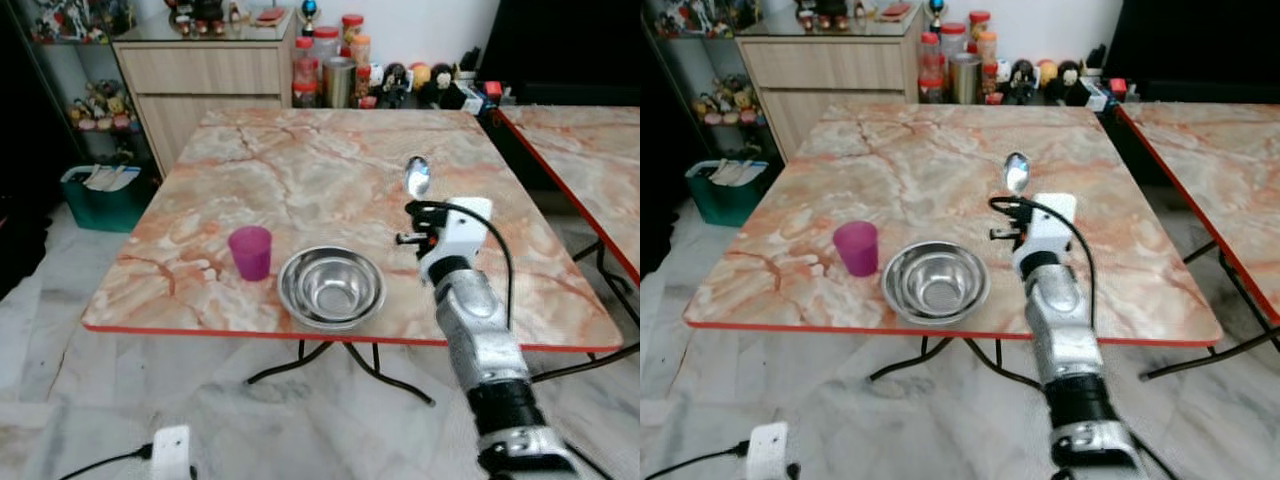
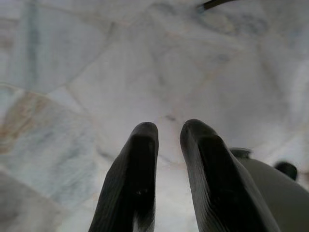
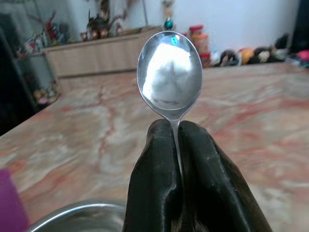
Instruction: Setting the table
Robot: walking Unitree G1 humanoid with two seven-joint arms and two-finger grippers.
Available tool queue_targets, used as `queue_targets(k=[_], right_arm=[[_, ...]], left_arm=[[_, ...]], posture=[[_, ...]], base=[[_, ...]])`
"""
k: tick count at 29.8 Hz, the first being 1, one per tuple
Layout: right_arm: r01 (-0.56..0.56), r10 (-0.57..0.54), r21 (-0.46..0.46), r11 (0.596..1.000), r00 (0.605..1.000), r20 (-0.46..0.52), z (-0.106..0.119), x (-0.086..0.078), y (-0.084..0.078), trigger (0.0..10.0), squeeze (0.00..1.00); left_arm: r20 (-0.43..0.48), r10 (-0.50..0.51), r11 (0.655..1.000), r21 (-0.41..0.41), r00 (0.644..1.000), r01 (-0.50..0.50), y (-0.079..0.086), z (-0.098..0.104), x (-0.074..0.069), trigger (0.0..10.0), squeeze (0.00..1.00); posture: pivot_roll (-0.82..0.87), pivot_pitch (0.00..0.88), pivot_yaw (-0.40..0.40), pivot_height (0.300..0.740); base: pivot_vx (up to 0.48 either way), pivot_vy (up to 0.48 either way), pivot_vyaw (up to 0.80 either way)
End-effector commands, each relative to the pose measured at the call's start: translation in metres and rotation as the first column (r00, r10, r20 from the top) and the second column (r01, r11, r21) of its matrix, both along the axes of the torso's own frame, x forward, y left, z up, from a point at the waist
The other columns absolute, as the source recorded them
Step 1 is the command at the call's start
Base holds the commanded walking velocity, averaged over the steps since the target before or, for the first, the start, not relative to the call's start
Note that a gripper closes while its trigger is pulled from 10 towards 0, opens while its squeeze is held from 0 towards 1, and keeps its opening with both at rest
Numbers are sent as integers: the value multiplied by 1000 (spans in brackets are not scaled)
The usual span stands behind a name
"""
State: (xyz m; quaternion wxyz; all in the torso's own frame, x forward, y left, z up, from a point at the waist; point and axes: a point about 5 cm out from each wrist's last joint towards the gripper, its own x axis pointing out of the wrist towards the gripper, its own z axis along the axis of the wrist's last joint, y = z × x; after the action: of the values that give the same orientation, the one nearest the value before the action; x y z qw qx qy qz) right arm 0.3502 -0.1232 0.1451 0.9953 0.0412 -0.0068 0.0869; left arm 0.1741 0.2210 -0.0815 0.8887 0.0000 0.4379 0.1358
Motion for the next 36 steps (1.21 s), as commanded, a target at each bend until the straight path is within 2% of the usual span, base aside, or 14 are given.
queue_targets(k=[1,17,36], right_arm=[[37,-37,-21,999,999,-11,-1,-2,-13,10000,0],[42,-43,-25,999,998,-45,-5,-5,-12,10000,0],[45,-47,-31,999,996,-70,-9,-6,-13,10000,0]], left_arm=[[-11,-8,1000,-11,1000,8,-6,-2,0,10000,0],[-3,-6,1000,-14,1000,6,-7,-1,1,10000,0],[-5,-7,1000,-5,1000,7,-4,-1,-1,10000,0]], posture=[[13,45,6,740],[10,47,3,740],[10,47,4,740]], base=[[0,0,0],[102,0,0],[300,0,0]])
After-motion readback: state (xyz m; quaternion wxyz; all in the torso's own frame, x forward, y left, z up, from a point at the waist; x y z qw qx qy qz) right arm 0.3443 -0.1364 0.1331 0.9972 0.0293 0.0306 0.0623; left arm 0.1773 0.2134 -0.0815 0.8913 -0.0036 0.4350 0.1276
